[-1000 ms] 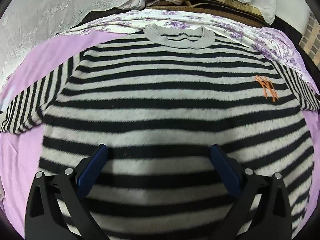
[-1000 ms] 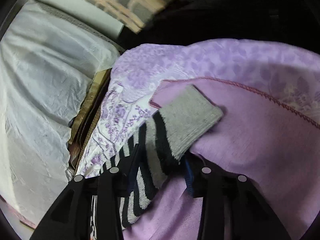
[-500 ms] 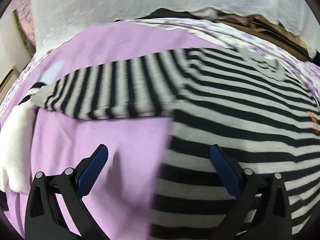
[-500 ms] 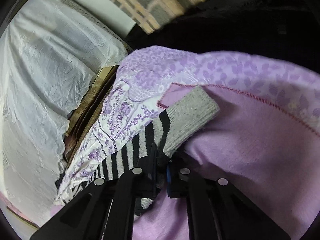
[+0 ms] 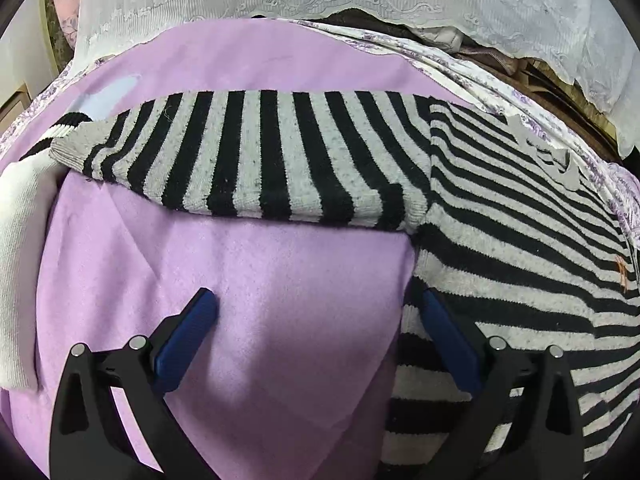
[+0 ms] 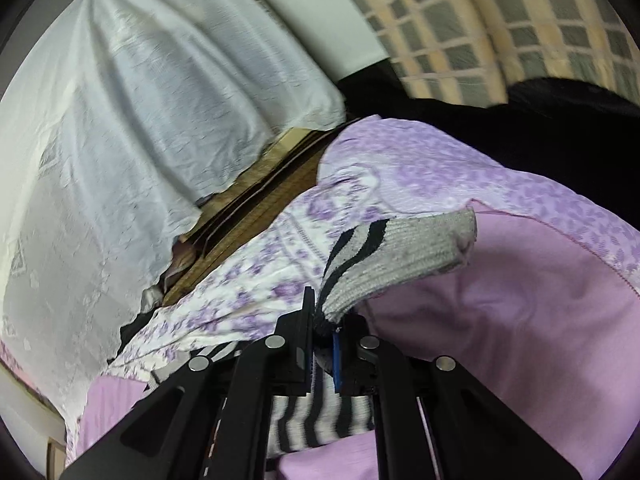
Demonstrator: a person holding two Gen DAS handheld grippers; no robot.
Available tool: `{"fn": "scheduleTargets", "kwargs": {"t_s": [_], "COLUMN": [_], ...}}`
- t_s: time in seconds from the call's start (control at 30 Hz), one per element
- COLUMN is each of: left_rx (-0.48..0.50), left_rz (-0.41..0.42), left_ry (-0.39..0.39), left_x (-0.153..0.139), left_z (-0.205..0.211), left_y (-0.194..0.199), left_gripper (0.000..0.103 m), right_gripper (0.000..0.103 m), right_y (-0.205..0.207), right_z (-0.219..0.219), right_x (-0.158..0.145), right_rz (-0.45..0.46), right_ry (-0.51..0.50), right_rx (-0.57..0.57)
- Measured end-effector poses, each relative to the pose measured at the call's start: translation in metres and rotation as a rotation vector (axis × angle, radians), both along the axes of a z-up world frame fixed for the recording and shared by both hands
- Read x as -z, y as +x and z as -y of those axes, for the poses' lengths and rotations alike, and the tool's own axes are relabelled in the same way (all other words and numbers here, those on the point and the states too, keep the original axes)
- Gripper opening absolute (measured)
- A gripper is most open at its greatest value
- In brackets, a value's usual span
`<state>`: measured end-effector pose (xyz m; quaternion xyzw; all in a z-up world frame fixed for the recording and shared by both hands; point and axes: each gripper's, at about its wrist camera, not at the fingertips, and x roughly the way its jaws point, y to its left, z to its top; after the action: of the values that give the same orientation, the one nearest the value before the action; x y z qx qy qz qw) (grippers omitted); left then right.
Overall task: Fold small clothes
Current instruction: 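Carry the held sleeve across the sweater body toward the collar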
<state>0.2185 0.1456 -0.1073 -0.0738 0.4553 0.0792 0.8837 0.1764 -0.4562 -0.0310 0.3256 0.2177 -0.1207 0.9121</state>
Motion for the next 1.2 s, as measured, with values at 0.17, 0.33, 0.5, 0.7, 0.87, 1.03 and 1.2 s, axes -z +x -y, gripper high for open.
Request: {"fn": "scheduleTargets", "kwargs": {"t_s": [0.17,0.33,0.5,0.7,0.87,1.03,1.2], "left_rx": [-0.005,-0.007,-0.007,-0.006,-0.006,-0.006,-0.005], "left_rz": [0.006,0.008,0.008,0.007,0.007,0.007,0.007], "left_ry": [0.005,0.005,0.006,0.006,0.006,0.007,0.007], "left_x": [0.000,0.000,0.000,0.000,0.000,0.000,0.000], "left_z": [-0.001,-0.001,-0.001,-0.001,0.000,0.000,0.000], "left_y": [-0.005,-0.005,-0.005,-0.005,-0.005,-0.005,-0.004], "left_gripper": [0.099,0.099,0.099,0.099,0.099,0.099,0.099], "right_gripper": [0.007,0.007,0.007,0.007,0.007,0.007,0.008], "right_y": [0.009,0.017,0.024,0.035,0.045,0.058,0.073], "right_z": [-0.033,-0.057,-0.081,-0.112,-0.141,-0.176,-0.214], "right_x": [-0.012,-0.024,-0.034,-0.046,-0.055,-0.058,-0.055], "right_rz": [0.004,0.008,0.012,0.018,0.026,0.027,0.017], "right_ry": [-0.031,-0.048,-0.060,-0.072,-0.079,-0.078,-0.080], "right_rx": [-0.043,-0.078,-0.113,-0.164,-0.214,-0.278,-0.347]}}
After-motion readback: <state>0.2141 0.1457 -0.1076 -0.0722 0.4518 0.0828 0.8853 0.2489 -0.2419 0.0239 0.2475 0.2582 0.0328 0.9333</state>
